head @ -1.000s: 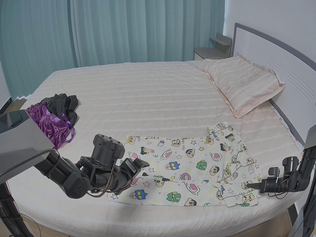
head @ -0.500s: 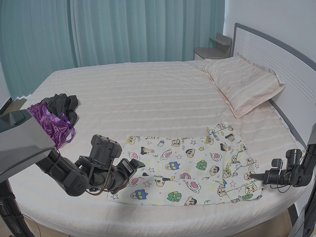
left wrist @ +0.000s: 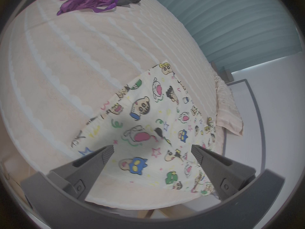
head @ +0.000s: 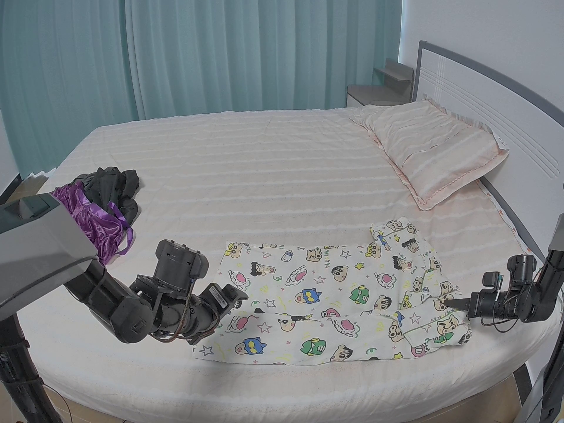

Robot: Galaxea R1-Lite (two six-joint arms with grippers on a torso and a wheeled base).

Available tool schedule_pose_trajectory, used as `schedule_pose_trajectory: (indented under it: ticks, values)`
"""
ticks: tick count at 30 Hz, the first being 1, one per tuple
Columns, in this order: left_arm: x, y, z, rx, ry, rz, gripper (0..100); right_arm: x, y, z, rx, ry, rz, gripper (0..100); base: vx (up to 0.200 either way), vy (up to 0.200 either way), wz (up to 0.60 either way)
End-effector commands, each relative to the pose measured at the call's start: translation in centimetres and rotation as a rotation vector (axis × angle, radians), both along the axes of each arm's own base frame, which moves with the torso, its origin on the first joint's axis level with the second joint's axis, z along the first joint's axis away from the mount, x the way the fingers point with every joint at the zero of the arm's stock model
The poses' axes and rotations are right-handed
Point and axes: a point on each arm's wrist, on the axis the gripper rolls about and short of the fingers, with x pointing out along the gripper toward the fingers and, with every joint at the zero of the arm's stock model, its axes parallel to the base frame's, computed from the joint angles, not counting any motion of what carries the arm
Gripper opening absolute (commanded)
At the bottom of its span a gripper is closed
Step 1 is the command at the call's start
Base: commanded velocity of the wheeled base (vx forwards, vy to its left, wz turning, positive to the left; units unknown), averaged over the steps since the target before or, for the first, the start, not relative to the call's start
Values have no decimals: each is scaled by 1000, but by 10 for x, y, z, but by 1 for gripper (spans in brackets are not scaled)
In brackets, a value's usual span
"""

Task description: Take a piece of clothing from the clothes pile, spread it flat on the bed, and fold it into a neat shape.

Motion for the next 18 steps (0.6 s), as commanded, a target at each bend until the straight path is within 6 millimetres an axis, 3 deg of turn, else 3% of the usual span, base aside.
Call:
schedule_pose_trajectory:
  ticks: [1,9,18]
  values:
    - [4,14,-4,49,24,-5,100,1,3,0,0,1,11,0,0,0,0]
    - [2,46,-13,68,-32,-283,100,-2,1,1,-1,1,3,0,0,0,0]
    - [15,68,-28,153,-104,-442,100,-4,0,0,2,9,0,0,0,0,0]
